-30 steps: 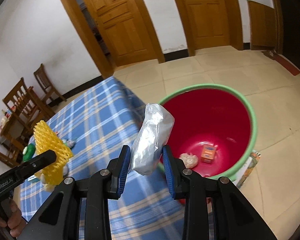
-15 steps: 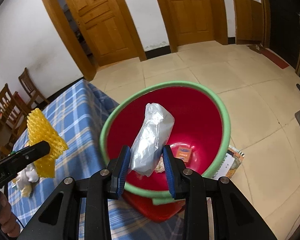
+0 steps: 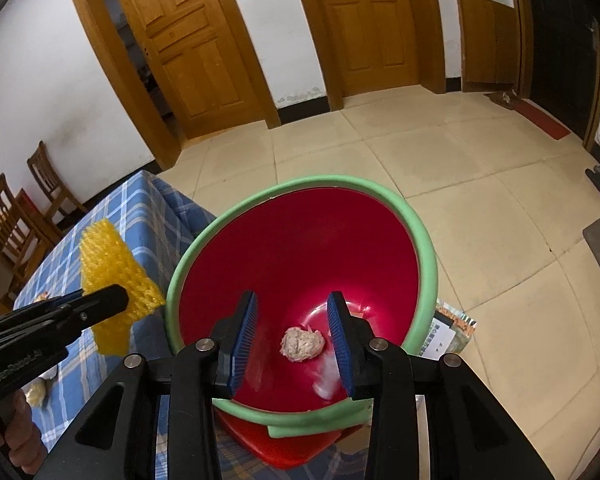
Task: Collect trash
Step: 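Drop the plastic bag and foam net into the red bucket, opening both tools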
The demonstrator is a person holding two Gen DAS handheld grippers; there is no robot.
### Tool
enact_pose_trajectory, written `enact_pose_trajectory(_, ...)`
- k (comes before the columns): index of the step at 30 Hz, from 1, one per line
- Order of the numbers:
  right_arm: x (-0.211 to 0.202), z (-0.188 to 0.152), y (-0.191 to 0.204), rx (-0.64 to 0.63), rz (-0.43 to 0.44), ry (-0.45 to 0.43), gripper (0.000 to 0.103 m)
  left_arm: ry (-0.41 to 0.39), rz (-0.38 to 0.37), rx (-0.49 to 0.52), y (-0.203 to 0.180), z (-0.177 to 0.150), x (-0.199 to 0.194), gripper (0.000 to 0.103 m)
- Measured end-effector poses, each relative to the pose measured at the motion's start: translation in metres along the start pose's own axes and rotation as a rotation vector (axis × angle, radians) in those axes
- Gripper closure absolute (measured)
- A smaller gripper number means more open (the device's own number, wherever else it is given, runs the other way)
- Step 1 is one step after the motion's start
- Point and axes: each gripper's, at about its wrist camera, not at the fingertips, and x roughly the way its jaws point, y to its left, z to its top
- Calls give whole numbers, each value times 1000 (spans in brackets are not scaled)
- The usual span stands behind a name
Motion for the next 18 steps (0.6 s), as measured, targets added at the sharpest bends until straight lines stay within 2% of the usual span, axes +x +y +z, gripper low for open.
enact_pose_trajectory(13, -5, -1, -15, 40, -7, -9, 66, 29, 20, 21, -11, 5, 18, 82)
enact_pose_trajectory(18, -13, -1, -22, 62, -7, -24, 66, 18, 47, 26, -15, 6, 16, 62)
